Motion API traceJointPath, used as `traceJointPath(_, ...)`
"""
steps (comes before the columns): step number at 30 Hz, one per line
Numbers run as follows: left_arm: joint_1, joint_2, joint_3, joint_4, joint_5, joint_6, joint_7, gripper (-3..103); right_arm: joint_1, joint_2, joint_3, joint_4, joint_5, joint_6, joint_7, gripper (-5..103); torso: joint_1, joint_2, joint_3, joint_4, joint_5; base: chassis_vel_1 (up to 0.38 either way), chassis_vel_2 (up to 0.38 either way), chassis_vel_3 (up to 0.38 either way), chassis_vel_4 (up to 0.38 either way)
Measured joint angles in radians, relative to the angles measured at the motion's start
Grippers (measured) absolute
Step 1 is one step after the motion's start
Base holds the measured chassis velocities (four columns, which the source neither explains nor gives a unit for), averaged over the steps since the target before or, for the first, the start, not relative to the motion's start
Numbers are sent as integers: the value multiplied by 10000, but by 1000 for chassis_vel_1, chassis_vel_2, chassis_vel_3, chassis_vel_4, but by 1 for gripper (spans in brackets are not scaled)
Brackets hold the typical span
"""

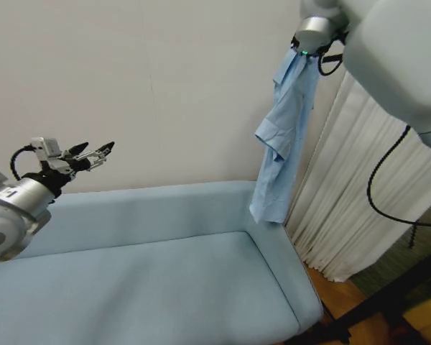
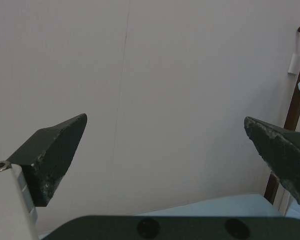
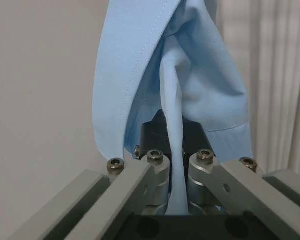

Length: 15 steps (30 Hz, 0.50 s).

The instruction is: Pick up the clothes from the sofa and hang them on the clothes hanger.

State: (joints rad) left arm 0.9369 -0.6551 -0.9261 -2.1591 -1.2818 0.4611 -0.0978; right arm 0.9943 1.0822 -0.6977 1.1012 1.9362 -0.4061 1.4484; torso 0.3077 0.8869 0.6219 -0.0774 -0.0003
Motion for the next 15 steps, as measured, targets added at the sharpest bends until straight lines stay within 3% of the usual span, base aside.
traceJointPath(5, 46, -16, -35, 6, -25, -16, 83, 100, -360, -84, -141, -679, -616, 89, -193, 2, 0, 0, 0, -6, 3, 0, 0, 0, 0)
traceJointPath(15, 46, 22, -35, 143, -48, -56, 209, 100, -1223, -1179, -20, -987, -1995, -4, -880, 2, -1, 0, 0, -8, 8, 0, 0, 0, 0)
